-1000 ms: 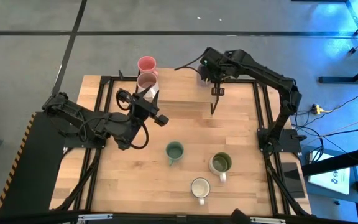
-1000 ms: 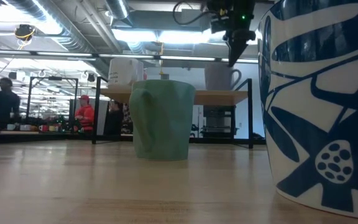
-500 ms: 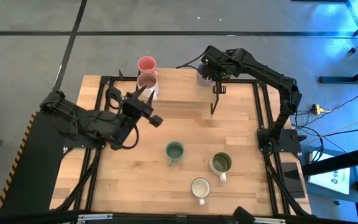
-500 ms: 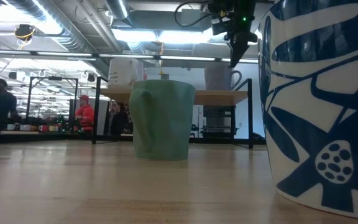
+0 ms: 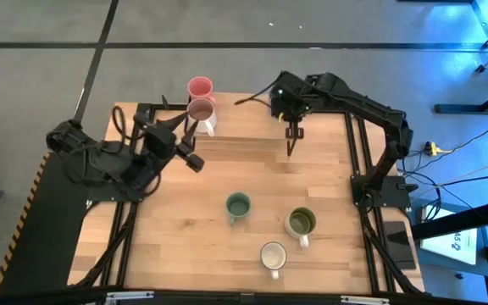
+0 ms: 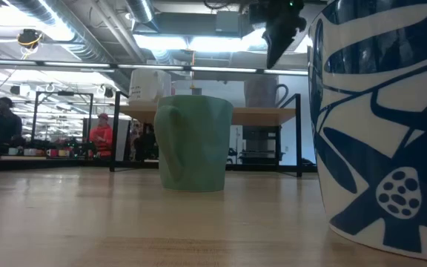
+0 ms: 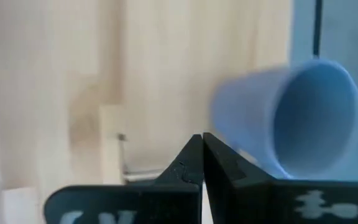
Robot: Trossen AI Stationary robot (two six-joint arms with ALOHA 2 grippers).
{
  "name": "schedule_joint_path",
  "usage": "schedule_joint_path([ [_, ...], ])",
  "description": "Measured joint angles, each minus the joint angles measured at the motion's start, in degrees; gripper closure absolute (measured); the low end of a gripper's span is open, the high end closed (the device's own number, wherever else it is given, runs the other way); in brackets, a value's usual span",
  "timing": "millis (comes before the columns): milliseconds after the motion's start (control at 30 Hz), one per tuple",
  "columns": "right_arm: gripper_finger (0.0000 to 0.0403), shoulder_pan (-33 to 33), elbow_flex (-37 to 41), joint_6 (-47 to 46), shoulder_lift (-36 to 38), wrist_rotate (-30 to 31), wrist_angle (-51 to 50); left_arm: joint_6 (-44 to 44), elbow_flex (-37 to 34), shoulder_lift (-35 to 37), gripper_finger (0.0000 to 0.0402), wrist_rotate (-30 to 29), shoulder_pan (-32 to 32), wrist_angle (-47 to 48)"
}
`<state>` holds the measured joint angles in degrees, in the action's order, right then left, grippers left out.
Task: Place coffee mugs
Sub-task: Put the light green mug on the shelf
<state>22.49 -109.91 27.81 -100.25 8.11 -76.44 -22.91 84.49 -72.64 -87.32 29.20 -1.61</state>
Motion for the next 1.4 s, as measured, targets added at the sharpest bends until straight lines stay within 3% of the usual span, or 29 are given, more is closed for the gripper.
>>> schedule_joint_path([
  [267,0.0403,-3.4,1.9,-2.5,0.0,0.4,-0.1,5.3,0.0,3.1,0.0271,6.5,3.1,0.1],
  [767,0.0403,0.0,4.7,-6.5,-0.1,6.3,-1.6,7.8,0.0,3.7,0.0271,7.1,9.8,0.2],
  [900,0.0403,1.3,4.4,-6.8,-0.1,1.9,-1.4,9.0,0.0,3.7,0.0271,7.1,11.3,0.2],
  [1133,0.0403,-2.5,-1.9,-8.1,-0.1,-3.1,4.7,10.8,0.0,4.2,0.0271,7.3,14.0,0.1],
  [1300,0.0403,-6.3,-8.2,-7.7,-0.1,-3.2,10.3,16.0,0.0,5.4,0.0271,14.7,15.2,1.3],
  [1400,0.0403,-8.8,-12.7,-6.2,-0.1,-3.2,8.6,19.9,0.0,5.3,0.0271,16.7,14.7,5.3],
])
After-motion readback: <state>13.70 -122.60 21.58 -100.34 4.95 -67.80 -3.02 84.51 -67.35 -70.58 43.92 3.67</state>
